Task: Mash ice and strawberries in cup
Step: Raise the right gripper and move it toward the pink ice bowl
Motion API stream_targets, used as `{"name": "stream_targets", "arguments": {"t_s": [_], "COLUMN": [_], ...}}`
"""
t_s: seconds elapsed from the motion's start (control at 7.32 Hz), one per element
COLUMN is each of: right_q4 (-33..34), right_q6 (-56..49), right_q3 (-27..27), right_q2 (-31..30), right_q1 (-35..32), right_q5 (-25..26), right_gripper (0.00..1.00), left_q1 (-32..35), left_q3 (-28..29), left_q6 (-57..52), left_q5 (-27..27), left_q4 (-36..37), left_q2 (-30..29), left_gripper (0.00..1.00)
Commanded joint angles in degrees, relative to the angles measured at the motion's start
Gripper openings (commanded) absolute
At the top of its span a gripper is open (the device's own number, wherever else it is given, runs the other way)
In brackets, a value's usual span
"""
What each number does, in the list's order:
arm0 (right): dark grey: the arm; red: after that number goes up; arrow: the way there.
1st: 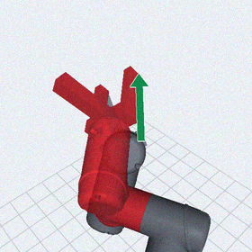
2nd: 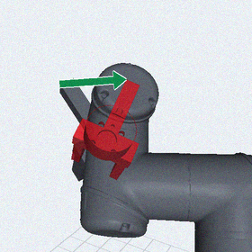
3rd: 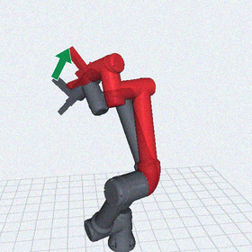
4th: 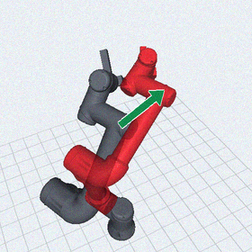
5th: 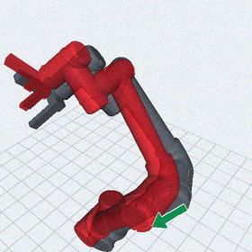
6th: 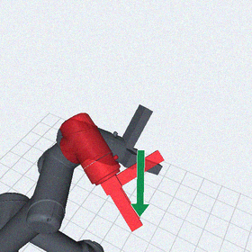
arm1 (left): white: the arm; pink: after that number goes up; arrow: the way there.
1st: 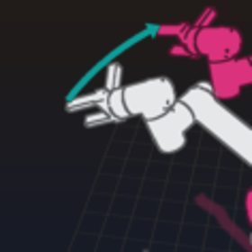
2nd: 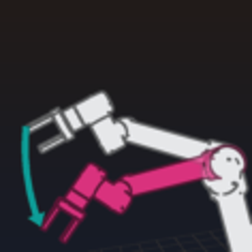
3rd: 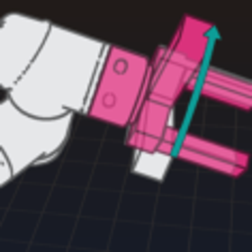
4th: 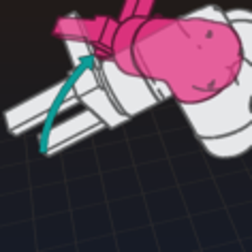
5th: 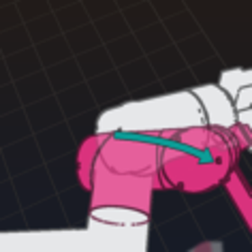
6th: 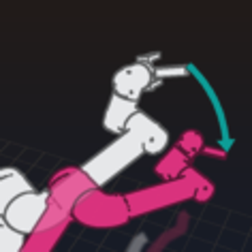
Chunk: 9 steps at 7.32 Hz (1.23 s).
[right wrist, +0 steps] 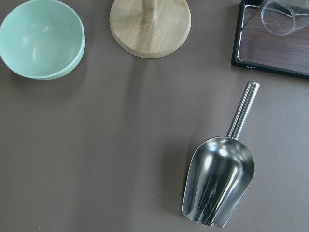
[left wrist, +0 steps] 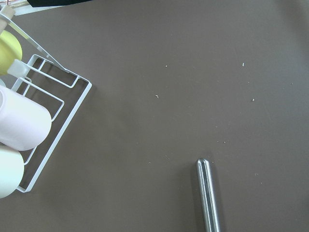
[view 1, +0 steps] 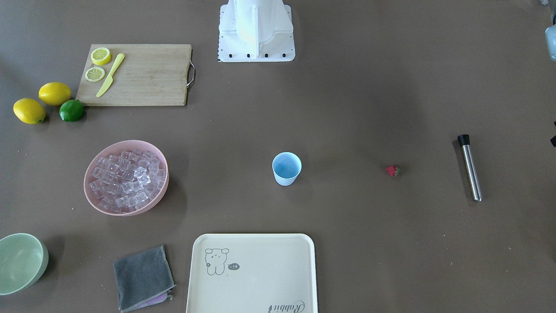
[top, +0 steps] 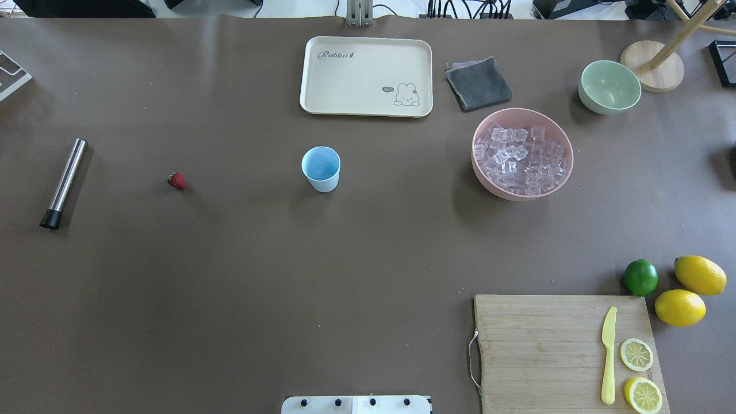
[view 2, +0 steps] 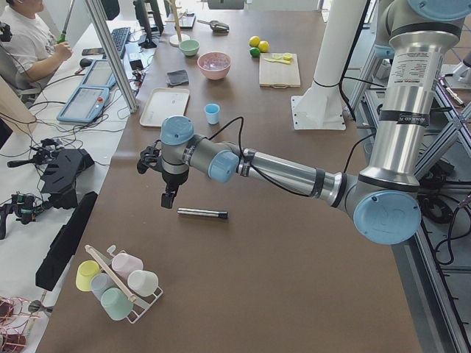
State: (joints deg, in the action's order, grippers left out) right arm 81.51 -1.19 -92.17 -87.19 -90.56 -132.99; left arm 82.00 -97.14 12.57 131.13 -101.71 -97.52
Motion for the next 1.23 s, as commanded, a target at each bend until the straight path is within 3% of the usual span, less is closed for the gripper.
{"name": "stream_targets", "arguments": {"t_s": [0.0,0.55,0.82,1.09], "right_q4": [-0.1,0.0,0.2,-0.2], "right_q6": [0.0,1.3,4.0,21.2], "right_q3": [-0.1,-1.5,-2.0,-3.6], "right_q2": [-0.2,-0.1,2.5,9.1], "right_q1": [0.0,0.2,2.1,12.1], "right_q5": [0.1,-1.0,-3.8,-3.3], "right_gripper": [0.99,0.99,0.99,0.99], "left_q1": [0.0,-0.6,-0.7,-0.6], "left_q3": [-0.4,0.9,-0.4,-2.2], "left_q6": [0.0,0.7,0.9,2.5], "left_q5": [1.8,0.3,2.6,3.8], "left_q4": [0.1,0.4,1.9,3.2], "left_q2": [-0.5,-0.3,-1.3,-2.7], "left_gripper": [0.98,0.98,0.98,0.98]}}
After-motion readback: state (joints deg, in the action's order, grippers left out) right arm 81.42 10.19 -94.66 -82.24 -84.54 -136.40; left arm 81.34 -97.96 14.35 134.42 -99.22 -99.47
